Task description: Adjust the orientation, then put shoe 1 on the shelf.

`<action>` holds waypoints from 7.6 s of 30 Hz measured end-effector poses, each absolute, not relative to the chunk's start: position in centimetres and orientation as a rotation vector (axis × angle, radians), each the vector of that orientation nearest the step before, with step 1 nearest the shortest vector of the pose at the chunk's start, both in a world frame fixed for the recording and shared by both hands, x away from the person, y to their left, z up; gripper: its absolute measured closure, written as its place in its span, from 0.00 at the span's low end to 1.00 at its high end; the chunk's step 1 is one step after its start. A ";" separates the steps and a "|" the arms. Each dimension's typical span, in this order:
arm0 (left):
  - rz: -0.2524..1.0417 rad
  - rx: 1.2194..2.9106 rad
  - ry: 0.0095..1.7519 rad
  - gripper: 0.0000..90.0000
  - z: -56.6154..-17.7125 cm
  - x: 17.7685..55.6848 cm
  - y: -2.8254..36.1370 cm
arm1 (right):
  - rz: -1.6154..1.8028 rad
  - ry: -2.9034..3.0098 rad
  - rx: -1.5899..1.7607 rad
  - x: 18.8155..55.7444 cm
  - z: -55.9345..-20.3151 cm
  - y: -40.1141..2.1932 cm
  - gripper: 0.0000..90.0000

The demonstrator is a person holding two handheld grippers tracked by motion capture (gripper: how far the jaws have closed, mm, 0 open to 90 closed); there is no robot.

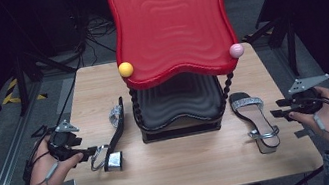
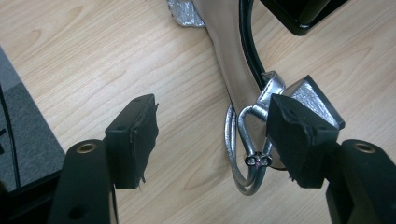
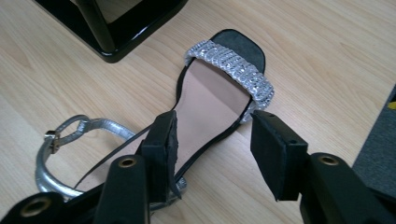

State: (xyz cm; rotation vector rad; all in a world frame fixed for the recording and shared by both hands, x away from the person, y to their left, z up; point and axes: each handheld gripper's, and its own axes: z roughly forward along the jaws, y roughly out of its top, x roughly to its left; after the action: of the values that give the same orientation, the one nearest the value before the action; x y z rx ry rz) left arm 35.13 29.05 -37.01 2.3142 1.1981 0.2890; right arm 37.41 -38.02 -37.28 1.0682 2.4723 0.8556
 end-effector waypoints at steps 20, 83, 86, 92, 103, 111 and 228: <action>0.272 2.360 1.038 0.20 -35.6 33.6 26.8 | 0.830 2.432 1.119 37.1 -36.8 -37.4 0.48; 0.210 2.418 1.142 0.91 -37.1 33.8 28.4 | 0.858 2.431 1.065 37.6 -37.1 -36.2 0.45; 0.252 2.491 1.121 0.91 -36.1 32.9 28.2 | 0.852 2.435 1.061 37.6 -37.2 -36.1 0.45; 0.187 2.597 1.093 0.90 -35.4 31.6 27.6 | 0.849 2.449 1.047 37.7 -37.4 -35.7 0.44; 0.150 2.443 1.061 0.31 -35.9 33.1 26.2 | 0.860 2.434 1.058 37.2 -37.3 -35.9 0.43; 0.113 2.461 1.199 0.24 -39.3 36.3 24.2 | 0.853 2.438 1.081 36.9 -37.8 -36.1 0.43; 0.344 2.213 1.745 0.47 -14.1 38.5 20.9 | 1.031 2.406 1.140 37.4 -36.5 -38.1 0.45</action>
State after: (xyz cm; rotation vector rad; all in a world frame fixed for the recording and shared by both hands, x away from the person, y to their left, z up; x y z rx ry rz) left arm 38.53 20.87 -14.07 2.2128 1.7448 0.3438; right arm 37.43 -38.13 -36.46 1.1404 2.4058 1.0306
